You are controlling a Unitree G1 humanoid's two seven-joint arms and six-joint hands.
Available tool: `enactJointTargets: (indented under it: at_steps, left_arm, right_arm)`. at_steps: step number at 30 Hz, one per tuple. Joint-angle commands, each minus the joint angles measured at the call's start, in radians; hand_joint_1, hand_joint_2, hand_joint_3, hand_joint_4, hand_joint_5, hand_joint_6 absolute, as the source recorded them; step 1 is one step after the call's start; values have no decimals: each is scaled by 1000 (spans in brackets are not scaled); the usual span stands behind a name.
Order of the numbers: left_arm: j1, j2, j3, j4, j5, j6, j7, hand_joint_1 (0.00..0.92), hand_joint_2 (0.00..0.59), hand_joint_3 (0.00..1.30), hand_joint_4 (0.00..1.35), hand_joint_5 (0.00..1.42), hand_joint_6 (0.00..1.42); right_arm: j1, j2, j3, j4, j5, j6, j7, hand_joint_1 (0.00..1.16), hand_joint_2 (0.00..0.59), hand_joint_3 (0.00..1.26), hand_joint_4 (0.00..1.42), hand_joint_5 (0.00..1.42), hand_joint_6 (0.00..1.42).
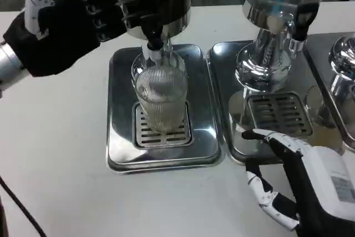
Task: Grasp the cup under the faucet to collect the drink, then remove the cup.
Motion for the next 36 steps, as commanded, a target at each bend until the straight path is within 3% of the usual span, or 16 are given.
enactJointTargets:
  at_steps: [1, 22, 36]
  left_arm:
    - [-28, -17, -4, 25, 29, -27, 12, 0, 107, 201, 62, 114, 120]
    - [-57, -90, -40, 78, 113, -125, 31, 0, 107, 237, 102, 144, 119]
    - [-34, -86, -78, 48, 186, -335, 47, 0, 108, 281, 146, 170, 134]
  right_arm:
    - [17, 7, 2, 10, 7, 10, -14, 473, 471, 361, 294, 288, 218]
    - [33, 25, 5, 4, 10, 28, -16, 465, 466, 374, 307, 298, 212]
    - [39, 30, 3, 5, 19, 29, -16, 463, 466, 375, 308, 308, 221]
